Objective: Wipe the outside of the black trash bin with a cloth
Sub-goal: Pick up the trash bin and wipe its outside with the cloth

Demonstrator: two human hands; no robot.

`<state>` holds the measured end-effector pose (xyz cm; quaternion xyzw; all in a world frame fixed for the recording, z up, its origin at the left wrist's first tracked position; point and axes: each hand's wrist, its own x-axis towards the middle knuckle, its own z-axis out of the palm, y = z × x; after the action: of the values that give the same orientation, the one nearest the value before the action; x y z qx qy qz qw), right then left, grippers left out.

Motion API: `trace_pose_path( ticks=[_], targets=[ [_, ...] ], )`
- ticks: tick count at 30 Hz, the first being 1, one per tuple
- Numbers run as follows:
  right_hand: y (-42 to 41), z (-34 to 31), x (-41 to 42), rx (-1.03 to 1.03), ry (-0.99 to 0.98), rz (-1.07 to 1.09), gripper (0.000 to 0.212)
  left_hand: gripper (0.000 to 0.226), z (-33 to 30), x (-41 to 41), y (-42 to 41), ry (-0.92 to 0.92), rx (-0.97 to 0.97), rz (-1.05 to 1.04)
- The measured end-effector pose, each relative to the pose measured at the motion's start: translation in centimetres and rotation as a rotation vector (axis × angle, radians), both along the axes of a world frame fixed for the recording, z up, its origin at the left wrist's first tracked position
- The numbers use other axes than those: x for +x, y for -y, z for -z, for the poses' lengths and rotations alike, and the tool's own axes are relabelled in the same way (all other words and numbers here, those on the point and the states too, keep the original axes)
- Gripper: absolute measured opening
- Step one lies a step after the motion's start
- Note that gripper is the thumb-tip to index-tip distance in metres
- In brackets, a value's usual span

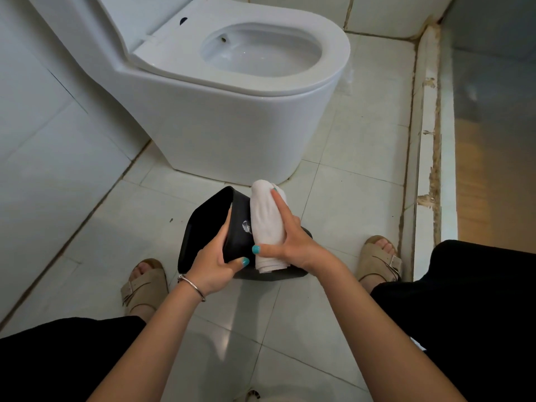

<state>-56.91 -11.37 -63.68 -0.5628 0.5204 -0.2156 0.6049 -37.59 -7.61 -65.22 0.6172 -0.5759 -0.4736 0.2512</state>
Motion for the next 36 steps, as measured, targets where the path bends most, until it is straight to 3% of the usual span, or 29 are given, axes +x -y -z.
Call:
trace_pose_path(
  ticks=[10,16,18,21,23,31,36],
  targets=[
    [-0.3,1.1,0.5,0.226,0.522,0.1,0.105,0.103,0.0,0.2,-0.1,0.024,0.008,-0.012],
    [-0.1,0.9,0.1,0.361,0.682,0.144,0.107,0.108,-0.4,0.0,-0.1,0.047,-0.007,0.008],
    [-0.1,0.6,0.0,0.323,0.601,0.115,0.098,0.112,-0.8,-0.1,-0.1,0.082,-0.041,0.019],
    [0.1,-0.3,0.1,0.115,0.05,-0.064,0.119,0.112,-1.2,0.0,0.1,0.159,-0.104,0.034],
    [0.2,-0.9,0.6,0.016,-0.171,-0.089,0.129,0.113,-1.2,0.2,0.3,0.179,-0.109,0.05],
    [0.1,0.3,0.3,-0.039,-0.383,-0.082,0.129,0.104,-0.2,2.0,0.0,-0.002,0.01,-0.062],
    [-0.2,0.0,0.9,-0.016,-0.36,-0.069,0.122,0.104,-0.1,1.1,-0.2,-0.033,0.037,-0.034]
  ],
)
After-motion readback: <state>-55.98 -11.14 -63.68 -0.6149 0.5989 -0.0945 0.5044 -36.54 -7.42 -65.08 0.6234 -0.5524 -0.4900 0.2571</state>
